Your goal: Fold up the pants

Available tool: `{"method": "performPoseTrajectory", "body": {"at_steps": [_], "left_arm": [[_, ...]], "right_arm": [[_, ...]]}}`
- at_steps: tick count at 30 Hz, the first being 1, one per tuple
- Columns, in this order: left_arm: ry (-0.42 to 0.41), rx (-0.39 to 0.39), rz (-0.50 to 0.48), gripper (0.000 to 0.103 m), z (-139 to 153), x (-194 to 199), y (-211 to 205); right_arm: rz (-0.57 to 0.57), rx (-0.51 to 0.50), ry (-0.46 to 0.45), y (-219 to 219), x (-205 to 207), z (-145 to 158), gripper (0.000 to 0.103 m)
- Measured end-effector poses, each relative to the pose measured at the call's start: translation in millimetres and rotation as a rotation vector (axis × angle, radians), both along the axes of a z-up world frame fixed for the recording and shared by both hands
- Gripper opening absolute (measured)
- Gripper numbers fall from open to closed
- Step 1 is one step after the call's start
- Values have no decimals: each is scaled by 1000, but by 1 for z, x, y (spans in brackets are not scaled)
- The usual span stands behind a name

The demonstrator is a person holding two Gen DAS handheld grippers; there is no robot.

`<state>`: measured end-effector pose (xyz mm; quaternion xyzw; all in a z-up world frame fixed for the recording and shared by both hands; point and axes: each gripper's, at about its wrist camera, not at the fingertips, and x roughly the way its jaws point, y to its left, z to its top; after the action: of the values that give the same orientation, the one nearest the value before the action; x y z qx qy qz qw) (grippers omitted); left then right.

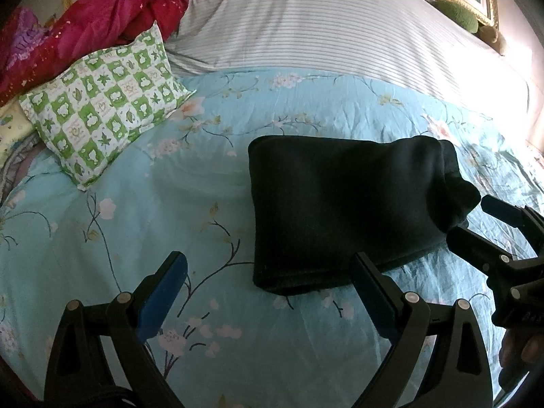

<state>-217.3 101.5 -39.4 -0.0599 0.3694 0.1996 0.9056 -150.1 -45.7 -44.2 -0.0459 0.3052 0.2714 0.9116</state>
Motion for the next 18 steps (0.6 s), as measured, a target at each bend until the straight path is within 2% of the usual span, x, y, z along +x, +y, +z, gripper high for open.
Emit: {"method": "performPoseTrajectory", "body": {"at_steps": [18], "left_arm": [[-11,-3,-7,96,8,11,2]], "right_arm": [[-5,12,-3,-7,3,6,100]]}}
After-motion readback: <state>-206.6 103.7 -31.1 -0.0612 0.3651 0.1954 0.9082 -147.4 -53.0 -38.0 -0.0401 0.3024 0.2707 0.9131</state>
